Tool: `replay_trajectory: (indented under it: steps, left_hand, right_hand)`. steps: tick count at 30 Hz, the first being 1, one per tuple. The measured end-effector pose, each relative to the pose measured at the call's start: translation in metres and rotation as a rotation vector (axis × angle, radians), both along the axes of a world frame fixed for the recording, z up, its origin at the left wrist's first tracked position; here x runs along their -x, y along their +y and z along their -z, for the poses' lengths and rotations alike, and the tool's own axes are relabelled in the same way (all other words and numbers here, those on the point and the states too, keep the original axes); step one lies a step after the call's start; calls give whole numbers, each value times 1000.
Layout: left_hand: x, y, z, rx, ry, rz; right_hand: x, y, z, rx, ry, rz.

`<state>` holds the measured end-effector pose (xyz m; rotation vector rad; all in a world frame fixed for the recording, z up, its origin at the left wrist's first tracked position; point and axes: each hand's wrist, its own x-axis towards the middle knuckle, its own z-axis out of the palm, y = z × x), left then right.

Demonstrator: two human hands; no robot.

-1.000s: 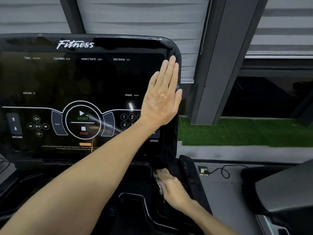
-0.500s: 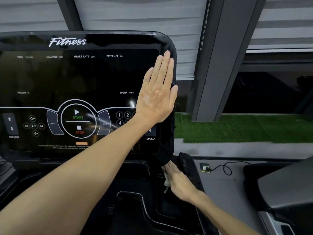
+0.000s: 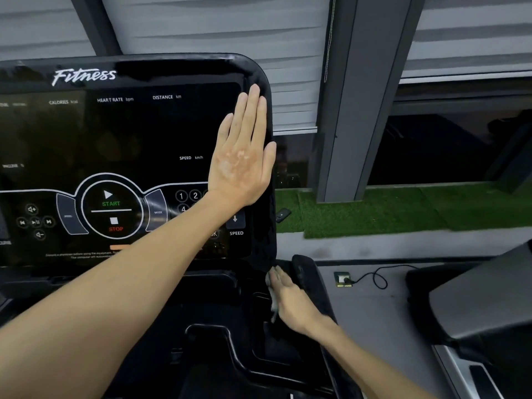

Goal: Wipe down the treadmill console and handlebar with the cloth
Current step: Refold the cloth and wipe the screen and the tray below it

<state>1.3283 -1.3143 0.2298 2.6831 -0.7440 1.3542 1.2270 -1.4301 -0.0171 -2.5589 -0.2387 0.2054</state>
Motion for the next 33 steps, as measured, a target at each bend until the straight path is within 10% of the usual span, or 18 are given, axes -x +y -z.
replay_trajectory:
  steps: [10, 25, 33]
  left_hand:
    - [0, 1, -1, -5, 14, 1]
    - [0, -1, 0, 1, 5, -8]
    - [-1, -1, -1, -5, 0, -2]
  right_hand:
    - [-39, -21, -22, 337, -77, 157]
    - [57, -38, -3, 134, -27, 253]
    - [-45, -34, -2, 207, 93, 307]
